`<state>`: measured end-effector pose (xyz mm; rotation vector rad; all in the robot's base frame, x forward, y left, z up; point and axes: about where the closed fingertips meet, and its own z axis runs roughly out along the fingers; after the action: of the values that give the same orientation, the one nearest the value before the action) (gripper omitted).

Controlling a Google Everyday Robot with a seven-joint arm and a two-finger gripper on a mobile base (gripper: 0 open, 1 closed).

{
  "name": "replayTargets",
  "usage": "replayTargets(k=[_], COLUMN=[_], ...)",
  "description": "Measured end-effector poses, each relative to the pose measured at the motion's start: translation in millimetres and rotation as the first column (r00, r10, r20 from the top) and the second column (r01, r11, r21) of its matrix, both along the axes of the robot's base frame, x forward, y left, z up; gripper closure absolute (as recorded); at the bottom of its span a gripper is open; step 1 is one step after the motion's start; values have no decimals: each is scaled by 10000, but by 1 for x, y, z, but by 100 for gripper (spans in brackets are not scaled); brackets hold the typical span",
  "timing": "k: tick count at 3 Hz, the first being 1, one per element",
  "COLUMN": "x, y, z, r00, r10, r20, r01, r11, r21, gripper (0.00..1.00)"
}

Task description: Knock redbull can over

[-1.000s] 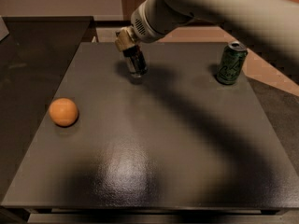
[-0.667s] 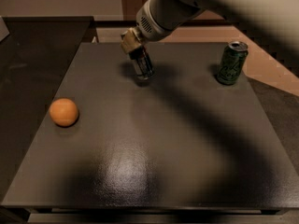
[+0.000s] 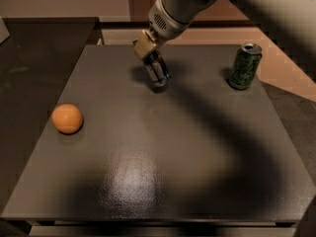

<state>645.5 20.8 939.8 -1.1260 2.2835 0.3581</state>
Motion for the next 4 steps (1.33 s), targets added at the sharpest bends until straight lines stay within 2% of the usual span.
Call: replayTargets(k=[1, 3, 4], x=[0, -2, -2], y=[-1, 1, 19], z=[-9, -27, -48], r00=[9981, 9857, 9627], r10=[436, 1213, 1955], r20=[-432, -1166, -1870], r01=[-459, -1380, -2295], r11=[9975, 9795, 9561], r21=[-544, -1470, -1824], gripper=[59, 13, 0])
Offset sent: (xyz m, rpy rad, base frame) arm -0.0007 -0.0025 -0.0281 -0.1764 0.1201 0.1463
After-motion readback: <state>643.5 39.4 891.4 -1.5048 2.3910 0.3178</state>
